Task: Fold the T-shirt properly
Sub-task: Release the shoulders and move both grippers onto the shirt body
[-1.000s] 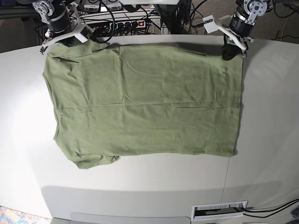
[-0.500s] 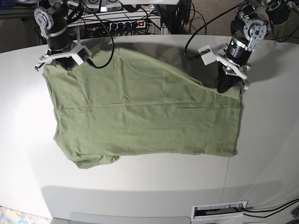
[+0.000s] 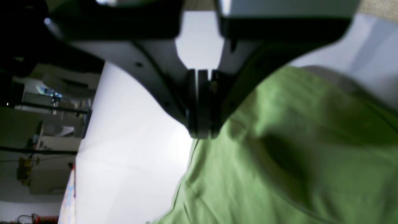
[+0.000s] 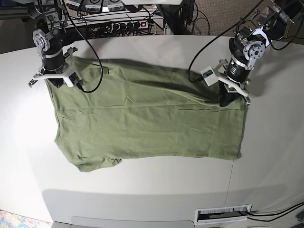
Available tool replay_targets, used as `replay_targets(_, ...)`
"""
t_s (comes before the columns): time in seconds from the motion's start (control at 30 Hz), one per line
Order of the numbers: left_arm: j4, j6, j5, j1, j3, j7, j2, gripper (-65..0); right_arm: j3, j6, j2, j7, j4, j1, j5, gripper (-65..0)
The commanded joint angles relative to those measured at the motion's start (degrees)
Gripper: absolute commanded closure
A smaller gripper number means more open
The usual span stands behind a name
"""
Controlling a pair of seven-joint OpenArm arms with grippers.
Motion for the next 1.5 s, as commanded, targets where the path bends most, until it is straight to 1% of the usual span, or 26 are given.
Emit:
replay_targets(0.0, 0.0, 1.5, 0.2, -1.0, -0.4, -0.9, -0.8, 0.0, 0.5, -0.8, 0.7, 1.0, 0.2, 0.8, -0.5, 0.0)
replay_targets(0.2, -3.5, 1.5, -0.9, -3.0, -0.4, -2.6, -0.5, 0.0, 0.5, -1.4, 0.7, 1.4, -1.3, 3.7, 0.4, 0.0)
replay_targets(0.33, -3.7, 1.5, -2.1, -3.0, -0.4, -3.2, -0.4, 0.0, 0.5, -1.6, 0.7, 1.4, -1.3, 3.8, 1.2, 0.0)
replay_targets(0.5, -3.7, 1.5, -2.1, -3.1, -0.4, -3.2, 0.7, 0.0, 0.5, -1.6, 0.7, 1.4, -1.3, 3.8, 1.2, 0.0)
replay_targets(0.67, -3.7, 1.4, -2.1, -3.0, -0.4, -3.0, 1.7, 0.0, 0.5, -1.4, 0.7, -0.3, -1.3, 2.7, 5.7, 0.0)
replay_targets(0.8, -3.7, 1.4, -2.1, -3.0, -0.4, -2.8, 1.7, 0.0, 0.5, -1.2, 0.7, -0.9, -1.3, 1.0, 6.0, 0.0)
replay_targets(0.83, -3.7, 1.4, -2.1, -3.0, -0.4, -2.8, 1.7, 0.0, 0.5, -1.1, 0.7, -1.0, -1.2, 0.5, 6.4, -1.7)
replay_targets(0.9, -3.7, 1.4, -2.1, -3.0, -0.4, -2.8, 1.7, 0.0, 0.5, -1.0, 0.7, -1.2, -1.2, 0.3, 7.7, -7.3)
replay_targets(1.03, -3.7, 1.4, -2.1, -3.0, -0.4, -2.8, 1.7, 0.0, 0.5, -0.9, 0.7, -1.3, -1.2, 0.3, 10.8, -13.7)
replay_targets(1.17, -3.7, 1.4, -2.1, -3.0, -0.4, -2.8, 1.7, 0.0, 0.5, -0.9, 0.7, -1.8, -1.2, 0.3, 11.1, -20.5)
replay_targets(1.27, -3.7, 1.4, -2.1, -3.0, -0.4, -2.8, 1.7, 0.0, 0.5, -0.9, 0.7, -1.2, -1.2, 0.3, 11.2, -20.7)
replay_targets(1.33, -3.7, 1.4, -2.5, -3.0, -0.4, -2.8, 1.7, 0.0, 0.5, -0.9, 0.7, -0.1, -1.2, 0.7, 13.1, -20.7)
replay_targets(1.4, -3.7, 0.7, -3.8, -3.0, -0.4, -2.8, 1.7, 0.0, 0.5, -0.9, 0.6, 0.6, -1.2, 1.1, 15.0, -20.7)
replay_targets(1.47, -3.7, -0.1, -4.5, -3.0, -0.4, -2.6, 1.7, 0.0, 0.5, -0.9, 0.6, 0.4, -1.2, 1.6, 15.5, -20.7)
